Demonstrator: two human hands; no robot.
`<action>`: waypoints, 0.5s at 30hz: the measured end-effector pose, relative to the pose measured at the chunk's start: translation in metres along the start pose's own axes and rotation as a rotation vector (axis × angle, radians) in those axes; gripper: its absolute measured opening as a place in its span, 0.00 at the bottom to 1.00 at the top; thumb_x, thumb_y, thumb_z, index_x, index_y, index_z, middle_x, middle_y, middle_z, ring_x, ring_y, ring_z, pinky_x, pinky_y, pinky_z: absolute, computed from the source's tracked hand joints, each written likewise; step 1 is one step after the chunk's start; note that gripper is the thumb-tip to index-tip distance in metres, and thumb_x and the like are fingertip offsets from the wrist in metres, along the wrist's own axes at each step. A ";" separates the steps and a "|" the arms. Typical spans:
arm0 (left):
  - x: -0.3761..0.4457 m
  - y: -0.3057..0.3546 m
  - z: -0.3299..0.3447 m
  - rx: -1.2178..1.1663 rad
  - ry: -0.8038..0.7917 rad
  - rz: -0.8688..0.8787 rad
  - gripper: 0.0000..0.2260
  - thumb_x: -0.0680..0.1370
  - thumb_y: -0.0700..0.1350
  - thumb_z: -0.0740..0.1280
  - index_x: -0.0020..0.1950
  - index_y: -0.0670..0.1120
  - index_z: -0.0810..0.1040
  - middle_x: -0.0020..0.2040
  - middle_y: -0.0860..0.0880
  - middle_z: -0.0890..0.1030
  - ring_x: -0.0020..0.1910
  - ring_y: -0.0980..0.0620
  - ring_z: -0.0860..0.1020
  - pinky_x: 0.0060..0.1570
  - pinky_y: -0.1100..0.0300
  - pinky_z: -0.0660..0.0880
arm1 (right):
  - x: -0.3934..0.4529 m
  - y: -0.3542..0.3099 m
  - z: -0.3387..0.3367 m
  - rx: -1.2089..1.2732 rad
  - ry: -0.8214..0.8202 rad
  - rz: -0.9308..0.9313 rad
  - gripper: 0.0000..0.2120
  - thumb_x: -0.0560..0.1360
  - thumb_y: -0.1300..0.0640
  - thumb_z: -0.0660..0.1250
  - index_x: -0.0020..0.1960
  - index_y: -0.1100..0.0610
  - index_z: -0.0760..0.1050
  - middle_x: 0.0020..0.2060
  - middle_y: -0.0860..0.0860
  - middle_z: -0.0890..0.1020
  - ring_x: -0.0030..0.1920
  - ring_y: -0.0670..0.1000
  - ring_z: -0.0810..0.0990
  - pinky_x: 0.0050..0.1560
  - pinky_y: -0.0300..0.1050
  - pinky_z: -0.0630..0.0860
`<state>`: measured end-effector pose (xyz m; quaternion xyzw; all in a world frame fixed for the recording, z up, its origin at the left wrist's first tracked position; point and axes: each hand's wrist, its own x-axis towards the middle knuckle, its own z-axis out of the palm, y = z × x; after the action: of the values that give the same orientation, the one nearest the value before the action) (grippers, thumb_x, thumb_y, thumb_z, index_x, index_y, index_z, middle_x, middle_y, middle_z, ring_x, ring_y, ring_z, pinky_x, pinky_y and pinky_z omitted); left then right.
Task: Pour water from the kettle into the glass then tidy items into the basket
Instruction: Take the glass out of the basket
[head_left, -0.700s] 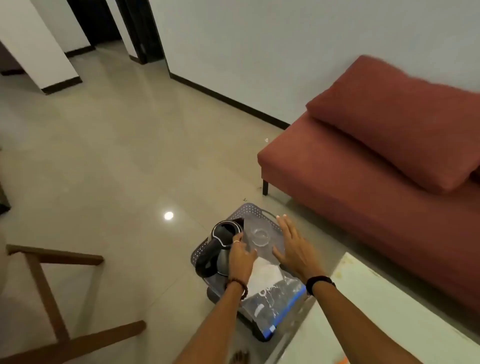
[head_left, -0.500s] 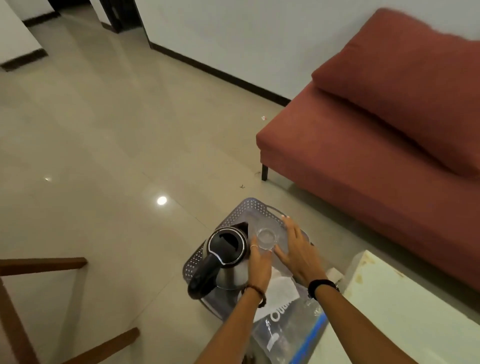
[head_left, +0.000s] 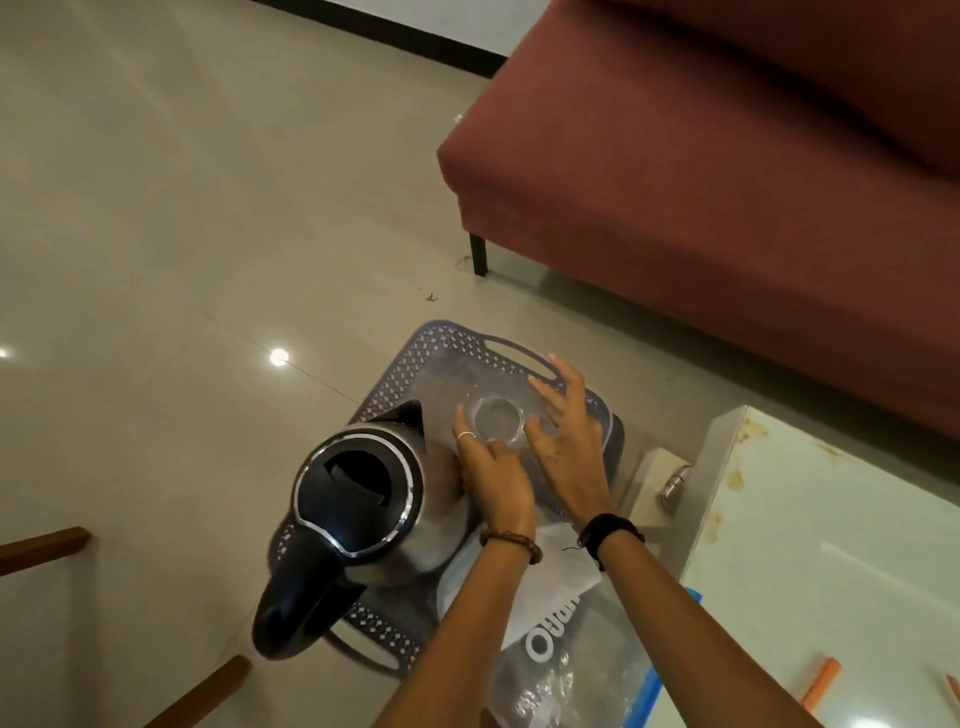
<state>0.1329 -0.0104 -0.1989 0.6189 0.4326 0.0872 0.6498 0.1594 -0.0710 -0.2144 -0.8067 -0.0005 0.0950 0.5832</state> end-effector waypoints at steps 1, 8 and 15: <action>-0.006 0.002 -0.003 -0.034 -0.006 0.017 0.26 0.78 0.31 0.56 0.73 0.49 0.60 0.66 0.44 0.71 0.62 0.45 0.74 0.59 0.48 0.75 | -0.006 -0.003 -0.002 0.059 0.028 -0.004 0.29 0.75 0.69 0.61 0.71 0.50 0.59 0.63 0.44 0.72 0.59 0.33 0.74 0.50 0.21 0.70; -0.106 0.022 -0.010 -0.165 -0.220 0.191 0.25 0.75 0.31 0.62 0.64 0.58 0.70 0.51 0.68 0.81 0.53 0.62 0.79 0.49 0.58 0.80 | -0.087 -0.035 -0.073 0.192 0.396 -0.145 0.32 0.74 0.64 0.67 0.63 0.31 0.62 0.67 0.51 0.74 0.57 0.36 0.77 0.55 0.26 0.72; -0.265 -0.015 0.023 -0.062 -0.465 0.154 0.21 0.75 0.35 0.66 0.59 0.58 0.75 0.48 0.66 0.83 0.49 0.61 0.81 0.42 0.64 0.80 | -0.225 -0.017 -0.204 0.113 0.713 -0.030 0.24 0.70 0.61 0.71 0.62 0.43 0.69 0.60 0.38 0.75 0.62 0.42 0.75 0.53 0.38 0.79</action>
<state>-0.0198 -0.2022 -0.0948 0.6332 0.2203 0.0051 0.7419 -0.0286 -0.2829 -0.1027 -0.7556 0.1963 -0.2008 0.5917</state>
